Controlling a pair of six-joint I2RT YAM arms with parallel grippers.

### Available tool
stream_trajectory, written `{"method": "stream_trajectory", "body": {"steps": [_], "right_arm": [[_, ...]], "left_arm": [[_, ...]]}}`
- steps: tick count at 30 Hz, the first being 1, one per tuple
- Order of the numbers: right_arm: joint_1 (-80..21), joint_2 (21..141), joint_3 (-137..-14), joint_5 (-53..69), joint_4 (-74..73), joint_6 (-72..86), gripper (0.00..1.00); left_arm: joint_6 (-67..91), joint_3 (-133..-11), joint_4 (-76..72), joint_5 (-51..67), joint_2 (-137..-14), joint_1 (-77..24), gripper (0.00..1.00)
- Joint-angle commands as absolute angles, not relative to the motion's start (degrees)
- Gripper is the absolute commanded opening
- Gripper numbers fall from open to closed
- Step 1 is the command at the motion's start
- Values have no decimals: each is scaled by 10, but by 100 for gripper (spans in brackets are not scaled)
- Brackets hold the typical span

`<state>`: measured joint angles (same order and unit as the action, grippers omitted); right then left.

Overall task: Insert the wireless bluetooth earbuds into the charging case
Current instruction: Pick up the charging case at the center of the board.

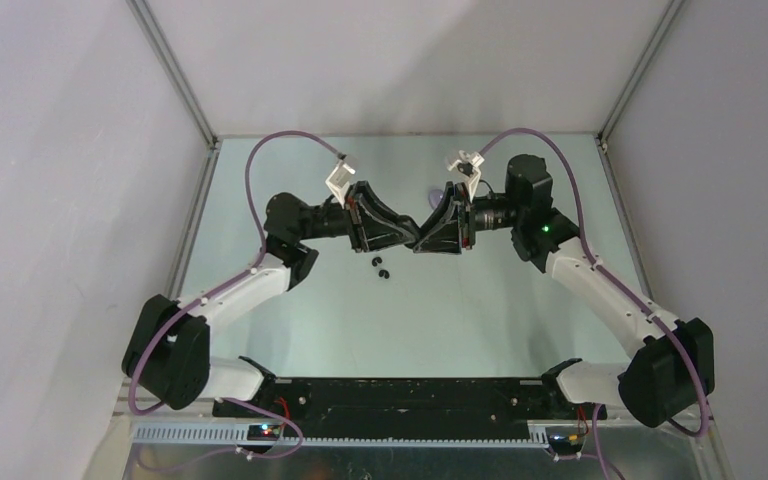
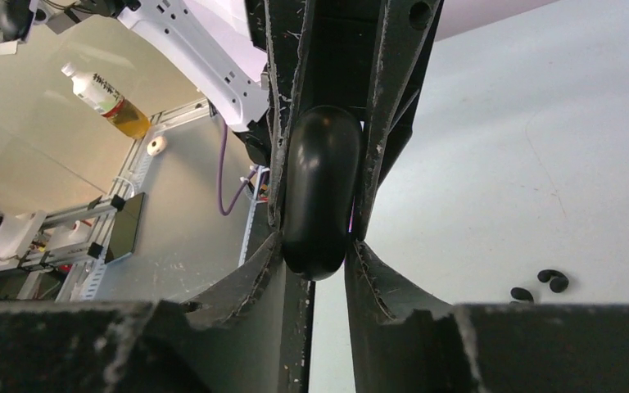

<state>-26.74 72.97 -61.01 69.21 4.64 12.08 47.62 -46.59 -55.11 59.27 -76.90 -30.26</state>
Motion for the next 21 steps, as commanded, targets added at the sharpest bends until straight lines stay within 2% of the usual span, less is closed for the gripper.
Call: {"method": "stream_trajectory", "body": {"steps": [1,5,7,8,9,10,11,12,14,17,19,21], "right_arm": [[-269,714,-616,691,59,108,31],[-272,711,-616,688,59,104,22],[-273,709,-616,684,54,97,17],[-273,706,-616,679,49,93,13],[-274,704,-616,677,45,84,12],[-275,701,-616,671,36,79,11],[-275,697,-615,668,31,67,10],[-276,694,-615,661,22,61,9],[-278,687,-615,653,9,43,9],[-280,673,-616,636,-19,10,8],[-282,666,-615,626,-36,-11,8],[-284,660,-616,613,-59,-33,8]], "left_arm": [[447,-463,-544,596,-768,-305,0],[432,-464,-531,596,-767,-307,4],[420,-466,-520,598,-767,-307,14],[418,-467,-512,600,-767,-307,23],[413,-468,-505,600,-766,-308,27],[412,-469,-502,600,-766,-307,37],[409,-470,-497,600,-765,-308,41],[407,-471,-494,600,-765,-308,51],[403,-475,-484,602,-764,-308,63],[388,-482,-457,604,-761,-308,78],[379,-486,-441,605,-760,-308,85],[362,-493,-418,608,-757,-307,87]]}}
